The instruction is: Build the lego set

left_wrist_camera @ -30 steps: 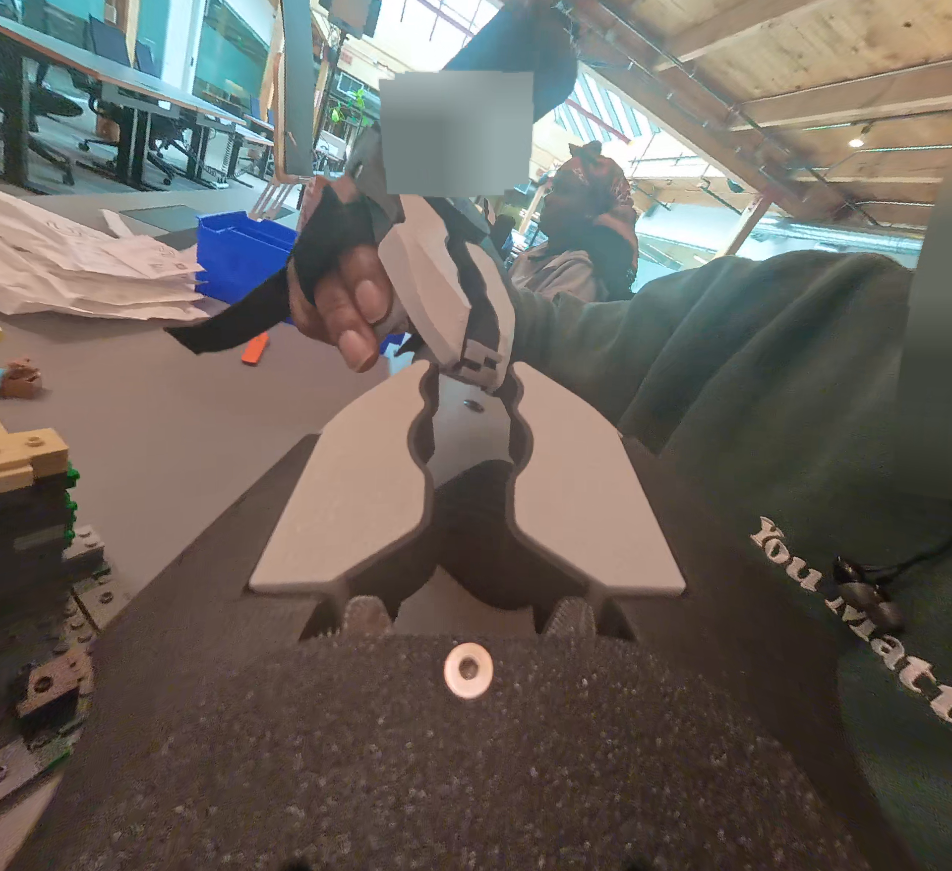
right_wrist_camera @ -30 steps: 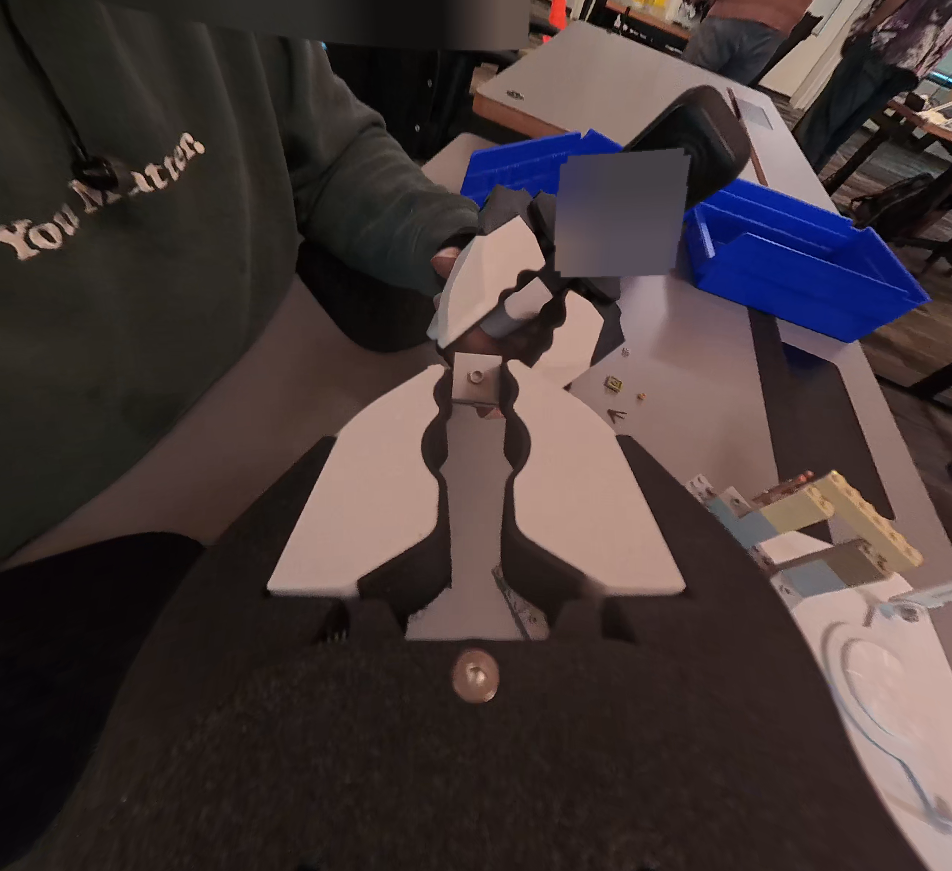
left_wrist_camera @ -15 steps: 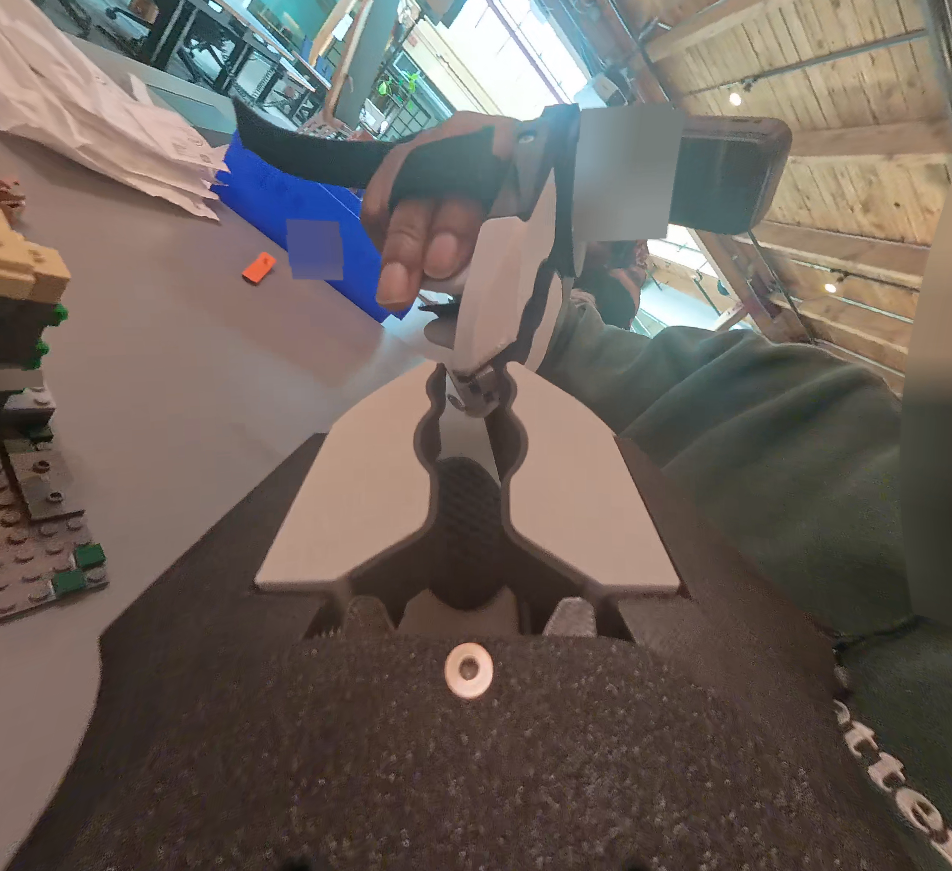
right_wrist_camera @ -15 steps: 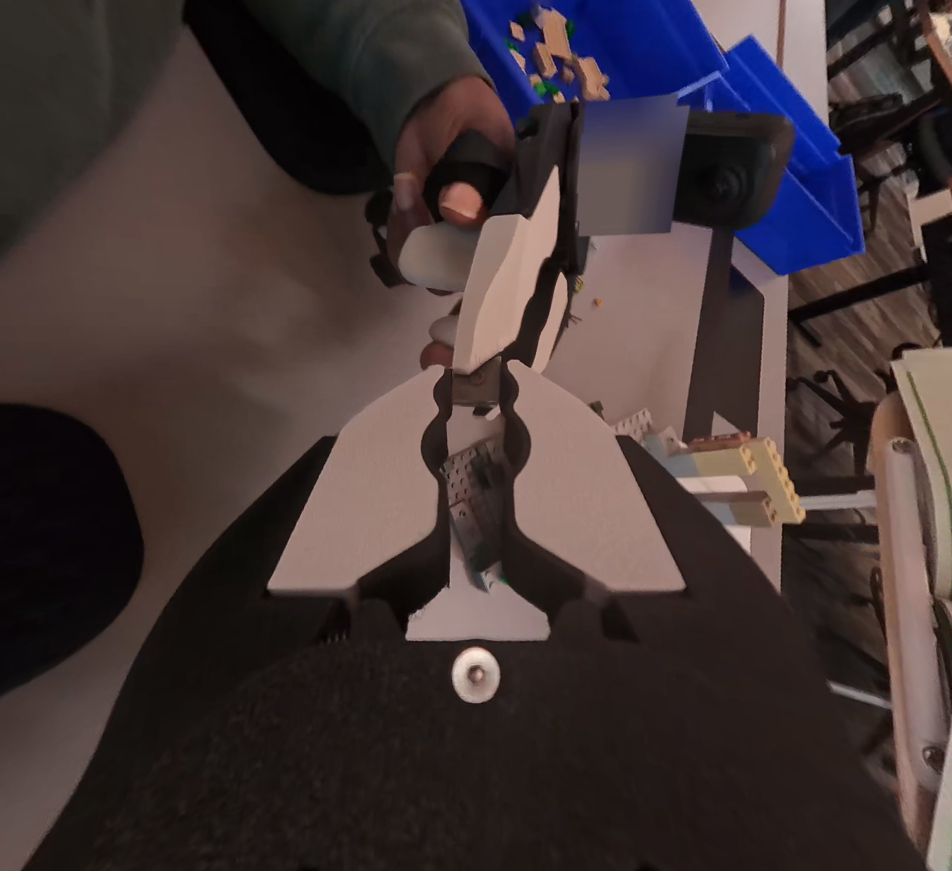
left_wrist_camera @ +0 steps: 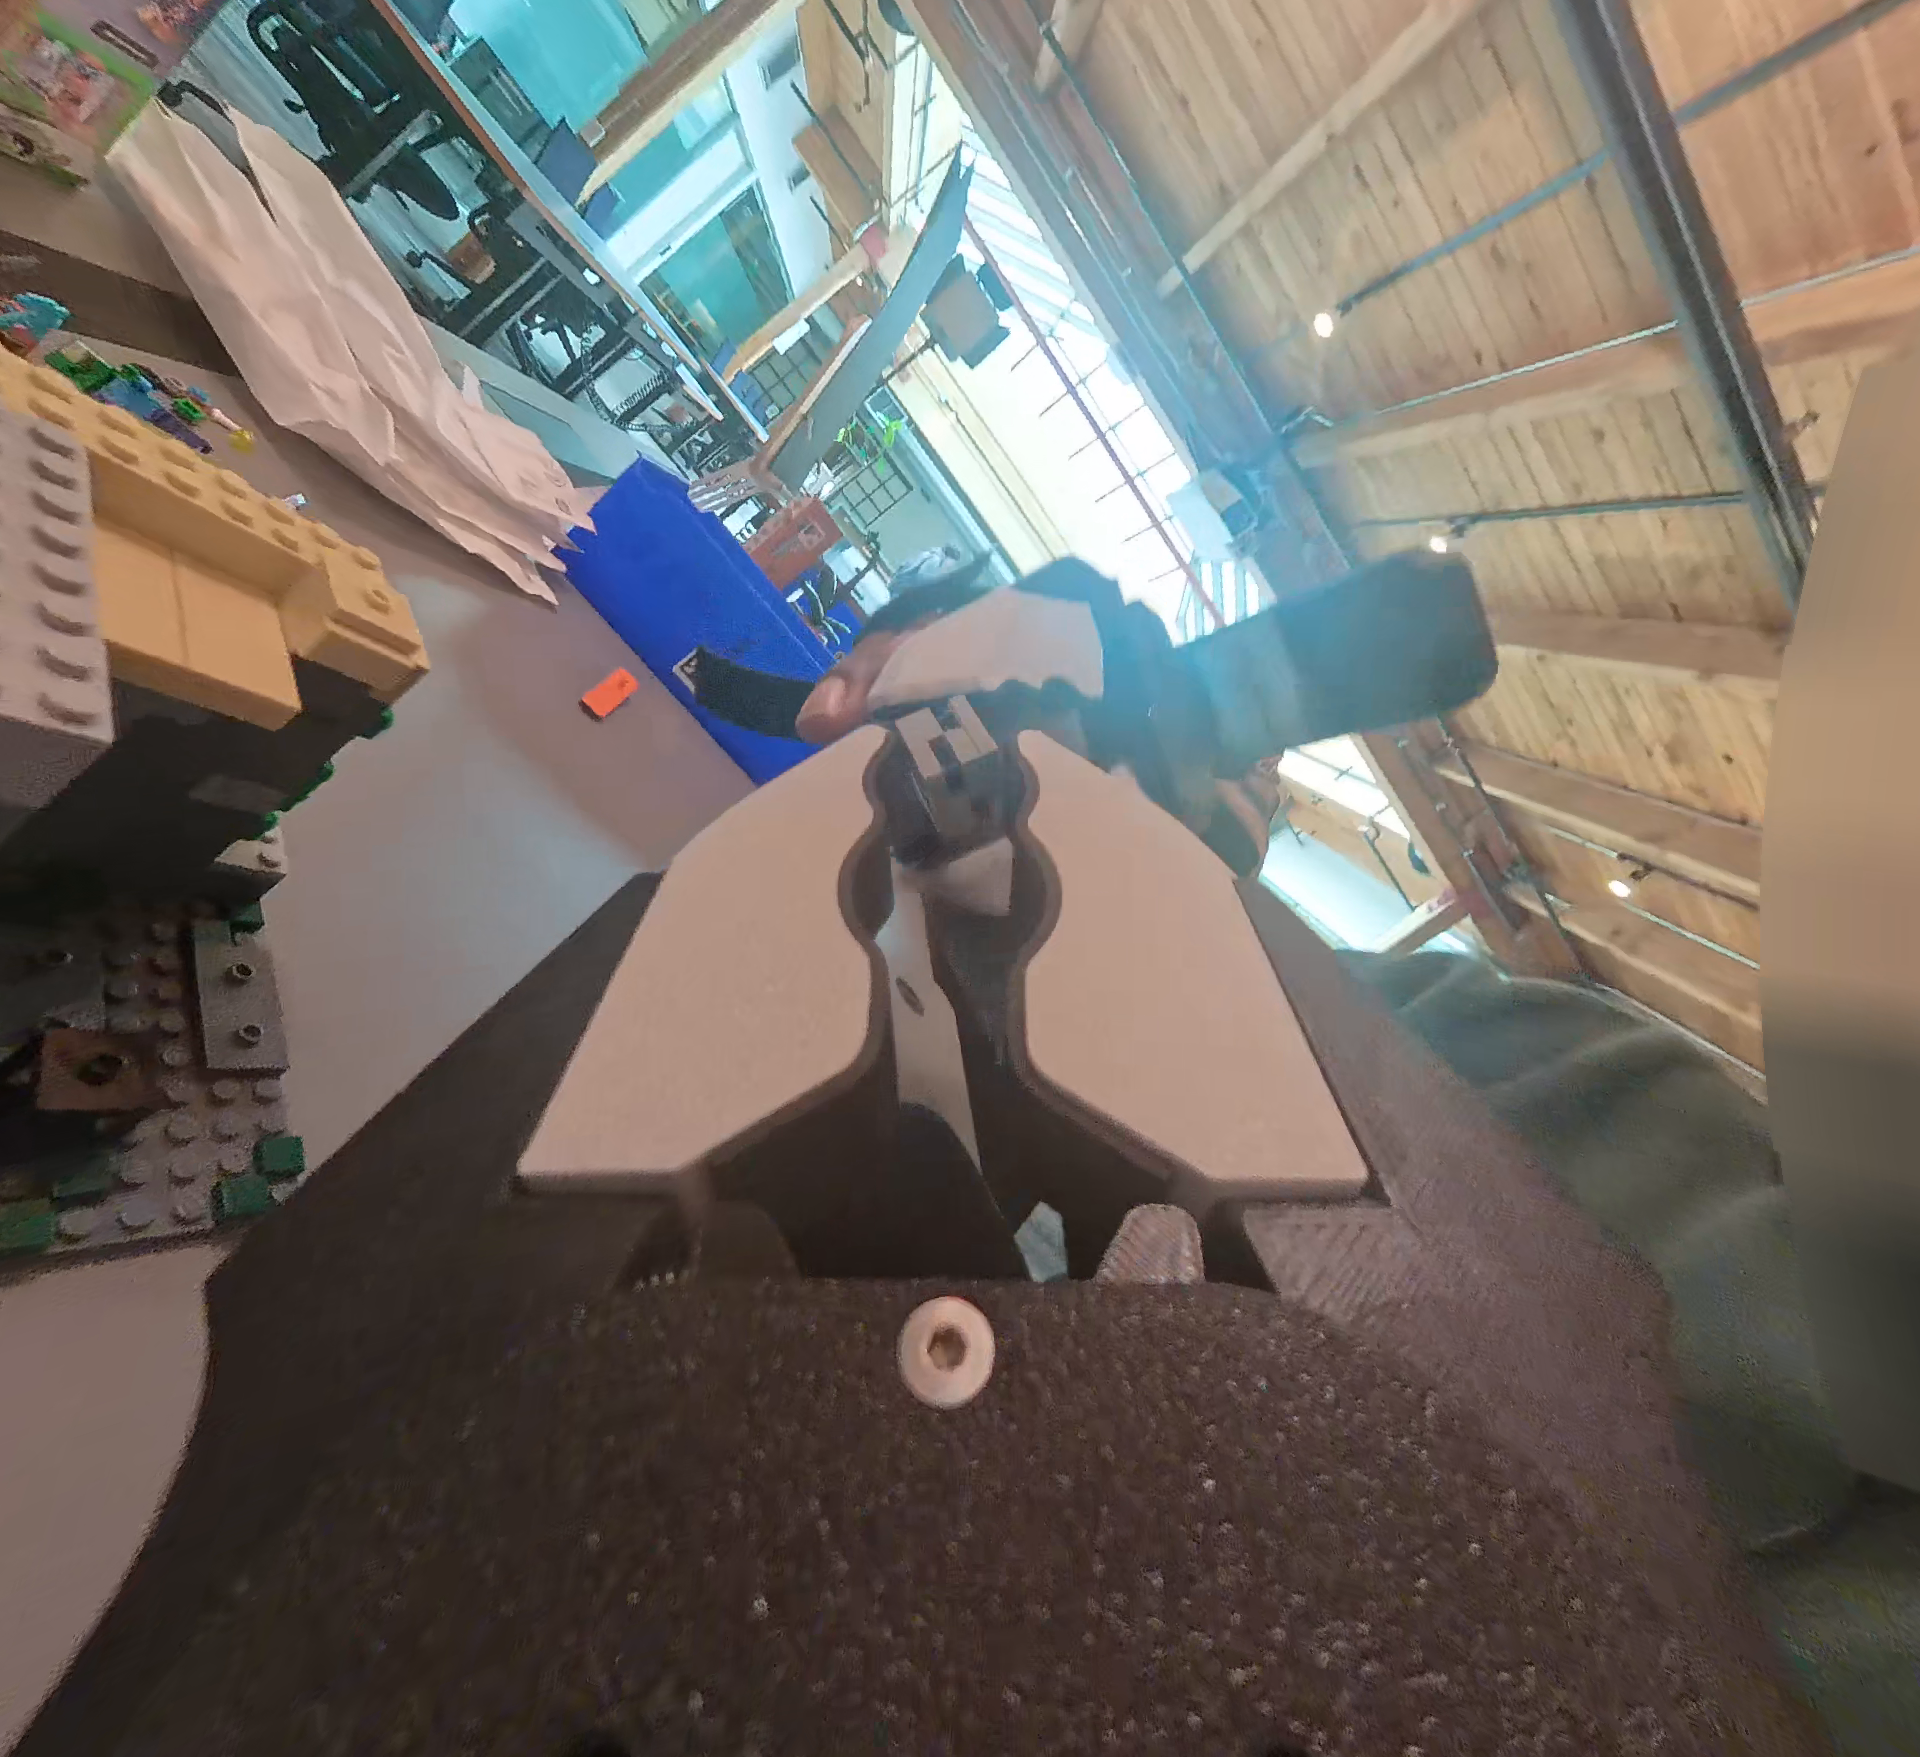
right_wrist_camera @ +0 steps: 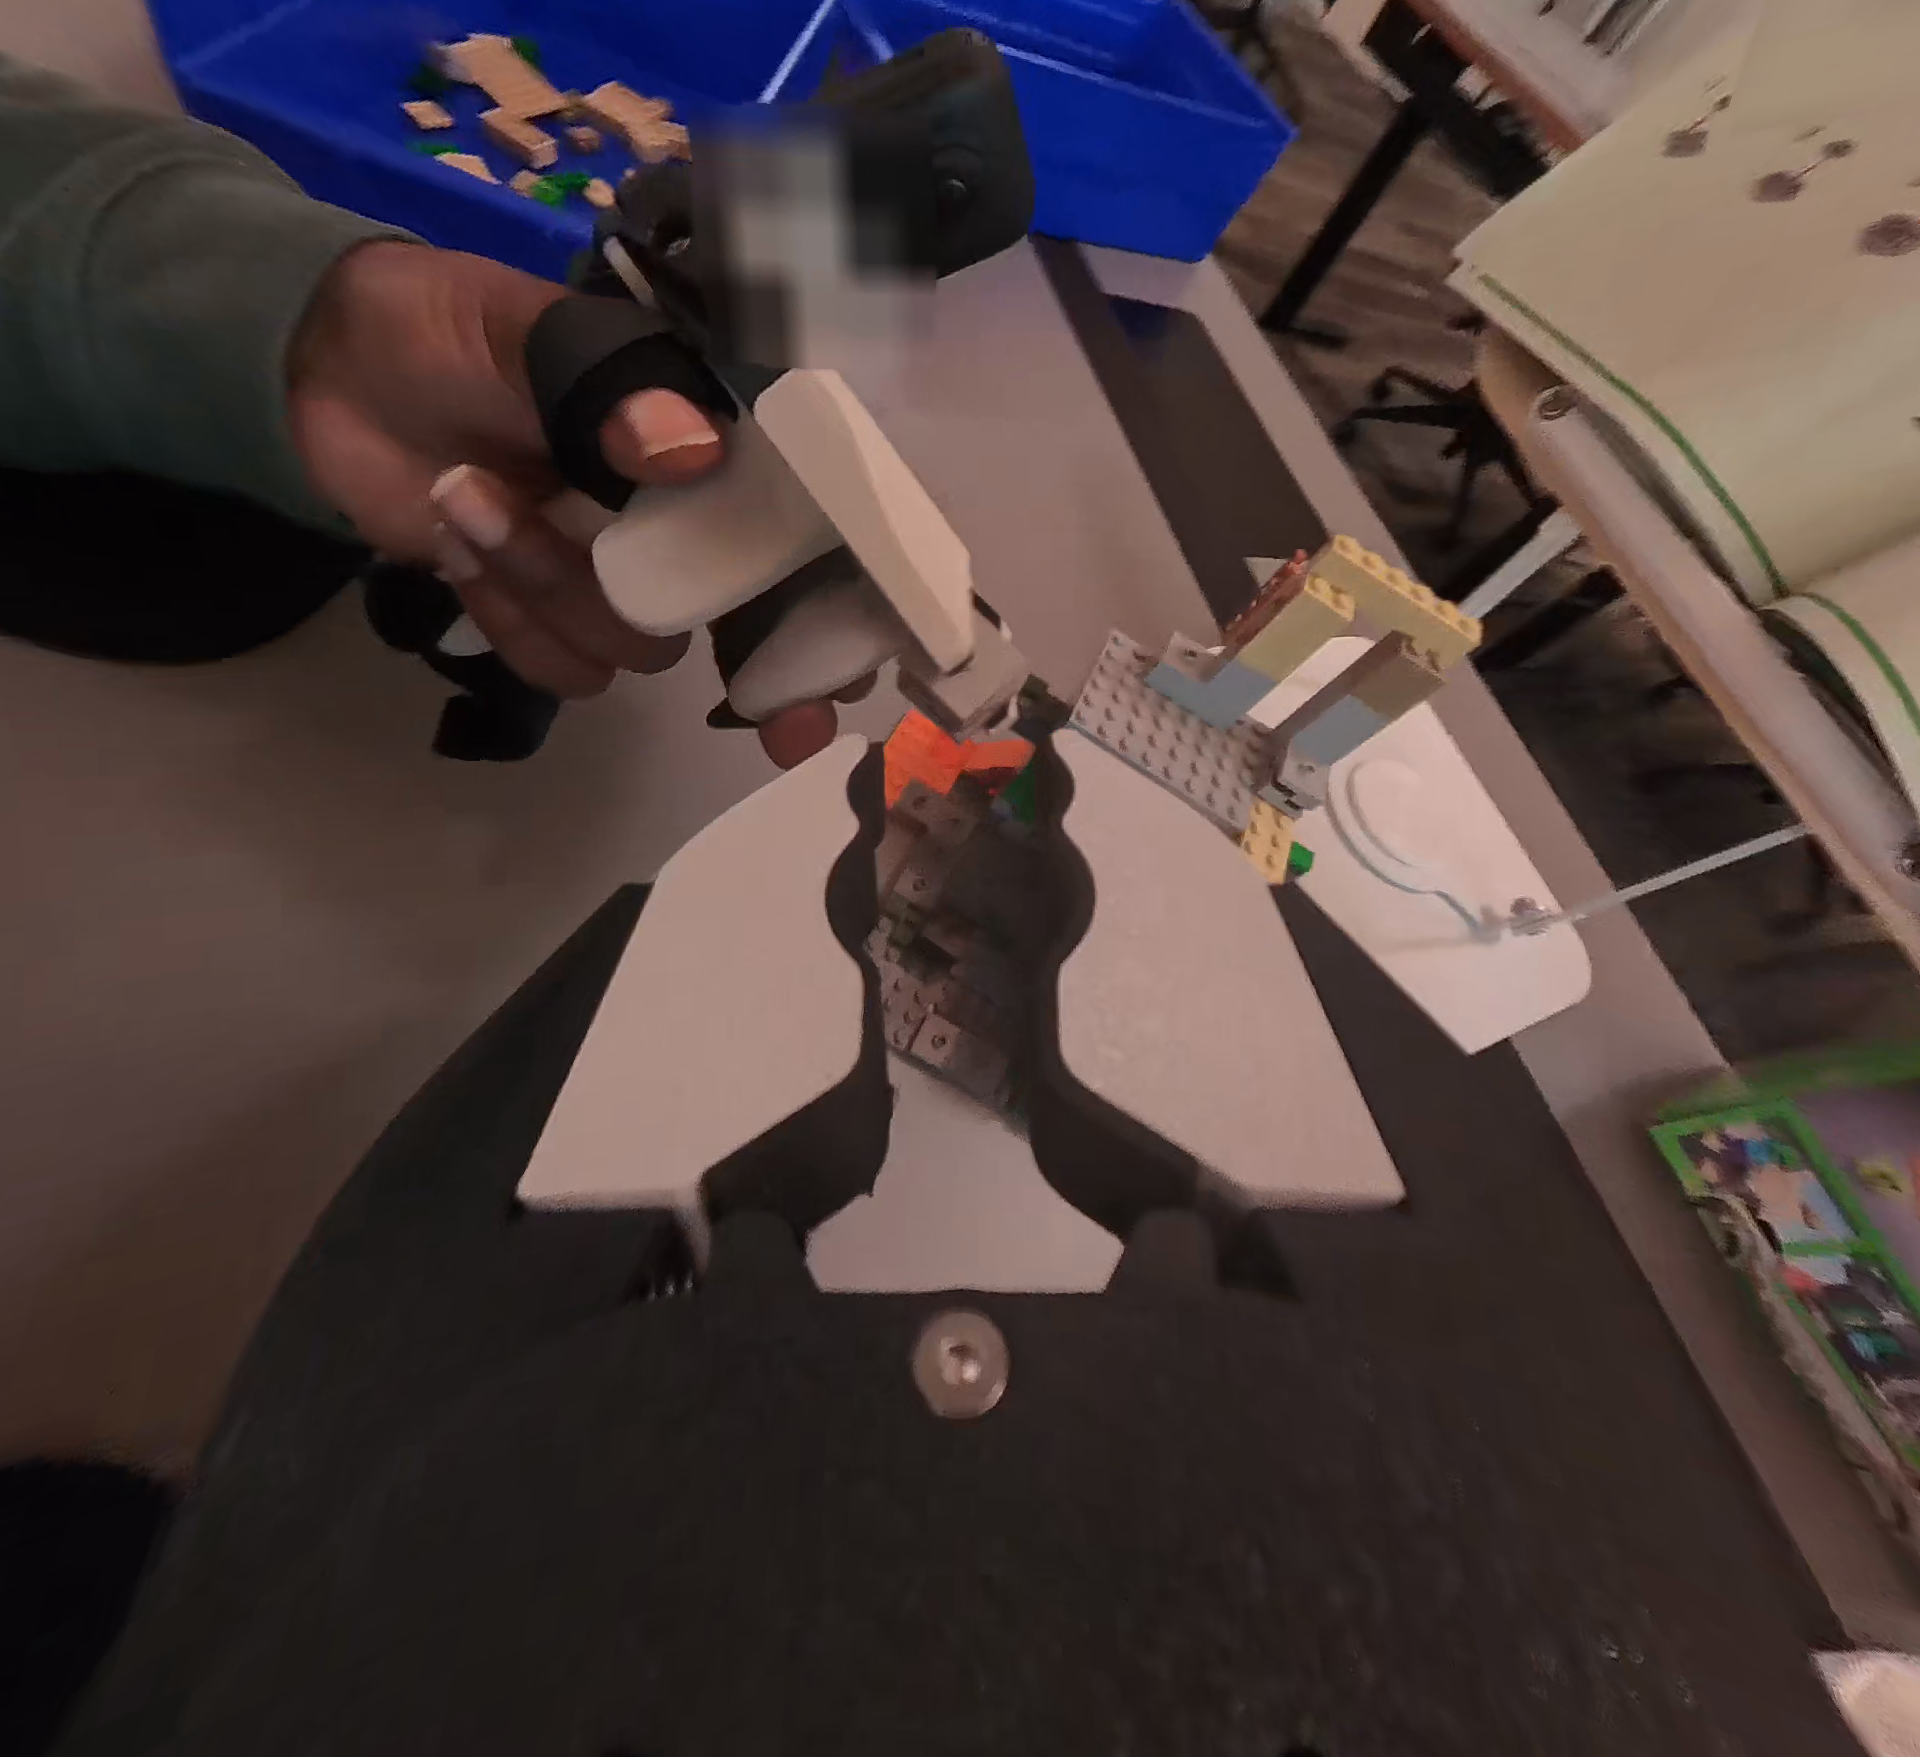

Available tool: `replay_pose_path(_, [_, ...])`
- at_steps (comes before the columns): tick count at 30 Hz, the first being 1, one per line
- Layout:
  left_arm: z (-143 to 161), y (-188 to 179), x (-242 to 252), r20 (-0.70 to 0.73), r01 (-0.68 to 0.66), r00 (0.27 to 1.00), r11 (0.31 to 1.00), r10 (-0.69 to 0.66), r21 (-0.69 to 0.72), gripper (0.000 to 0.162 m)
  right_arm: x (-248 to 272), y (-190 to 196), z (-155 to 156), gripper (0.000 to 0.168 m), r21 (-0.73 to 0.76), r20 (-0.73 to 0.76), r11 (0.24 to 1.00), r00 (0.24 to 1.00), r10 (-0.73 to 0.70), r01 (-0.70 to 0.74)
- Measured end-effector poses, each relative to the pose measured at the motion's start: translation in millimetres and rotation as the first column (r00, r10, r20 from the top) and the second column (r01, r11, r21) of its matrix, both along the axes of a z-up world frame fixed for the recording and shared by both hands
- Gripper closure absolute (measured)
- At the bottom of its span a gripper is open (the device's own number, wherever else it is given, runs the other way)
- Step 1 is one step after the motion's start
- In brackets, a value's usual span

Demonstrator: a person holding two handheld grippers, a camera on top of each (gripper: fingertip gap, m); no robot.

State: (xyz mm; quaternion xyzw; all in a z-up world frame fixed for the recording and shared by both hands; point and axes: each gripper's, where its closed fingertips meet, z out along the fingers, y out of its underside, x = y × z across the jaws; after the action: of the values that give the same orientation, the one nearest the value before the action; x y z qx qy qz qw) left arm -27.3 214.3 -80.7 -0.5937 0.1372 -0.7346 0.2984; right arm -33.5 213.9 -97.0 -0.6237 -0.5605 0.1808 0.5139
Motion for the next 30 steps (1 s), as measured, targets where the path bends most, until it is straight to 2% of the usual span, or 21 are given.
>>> replay_pose_path(3, [3,2,1,-0.002,0.015,1.000,1.000,-0.015,-0.014,0.145,-4,2,2,0.138,0.082,-0.015,0.997,1.000,-0.015,0.016])
replay_pose_path(15, [6,13,6,-0.006,0.004,1.000,0.999,-0.005,-0.033,0.145,-6,19,10,0.144,0.181,0.060,0.983,0.998,-0.023,0.012])
replay_pose_path(21, [1,29,1,-0.040,-0.047,0.998,0.999,0.046,-0.009,0.140,-4,34,8,0.145,0.078,0.028,0.997,1.000,-0.003,0.001])
replay_pose_path(26, [-12,52,-24,-0.188,-0.187,0.959,0.972,0.213,0.144,0.138,5,81,-2,0.145,-0.054,0.033,0.998,0.999,-0.030,0.032])
replay_pose_path(30, [-18,63,-42,-0.231,-0.239,0.931,0.949,0.284,0.204,0.139,0,122,-18,0.144,-0.141,0.040,0.989,0.999,-0.033,0.039])
